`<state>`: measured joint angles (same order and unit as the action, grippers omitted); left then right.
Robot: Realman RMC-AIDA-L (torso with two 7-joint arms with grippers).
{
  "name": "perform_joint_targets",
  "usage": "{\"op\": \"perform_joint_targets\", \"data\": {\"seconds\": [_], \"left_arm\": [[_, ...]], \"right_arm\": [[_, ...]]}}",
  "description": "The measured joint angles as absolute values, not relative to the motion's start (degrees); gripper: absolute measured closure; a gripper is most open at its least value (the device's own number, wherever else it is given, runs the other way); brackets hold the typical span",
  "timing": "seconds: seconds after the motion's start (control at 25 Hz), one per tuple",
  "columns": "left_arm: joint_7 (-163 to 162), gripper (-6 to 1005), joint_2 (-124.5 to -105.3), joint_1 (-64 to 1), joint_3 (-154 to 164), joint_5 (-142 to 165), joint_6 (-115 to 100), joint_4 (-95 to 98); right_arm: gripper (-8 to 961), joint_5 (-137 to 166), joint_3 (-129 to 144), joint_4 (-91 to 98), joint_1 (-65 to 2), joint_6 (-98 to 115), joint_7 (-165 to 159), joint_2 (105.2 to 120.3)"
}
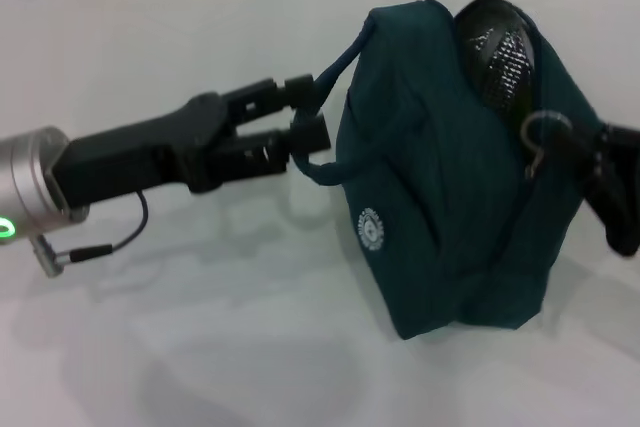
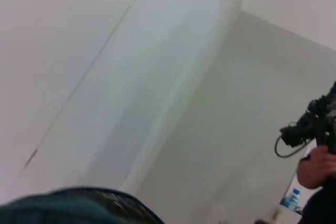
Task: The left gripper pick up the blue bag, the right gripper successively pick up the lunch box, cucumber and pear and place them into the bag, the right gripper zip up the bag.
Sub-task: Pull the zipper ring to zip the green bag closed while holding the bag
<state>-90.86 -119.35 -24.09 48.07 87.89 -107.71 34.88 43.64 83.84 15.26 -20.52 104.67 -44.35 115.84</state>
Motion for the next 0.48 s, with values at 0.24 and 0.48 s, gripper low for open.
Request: {"op": "perform_joint_targets", "data": {"seconds": [0.24, 0.48], "left_arm": [[-84.74, 110, -119.45, -23.84, 48.08, 92.20, -108.18, 31.40], [-79.33, 131, -119.49, -22.97, 48.04, 92.72, -107.90, 28.07]], "right_arm": [[937, 39.55, 83.86, 15.22, -25.00, 102.24, -46.47, 115.89], [937, 39.65, 85.96, 15.04, -30.29, 100.14, -49.17, 116.17]]}}
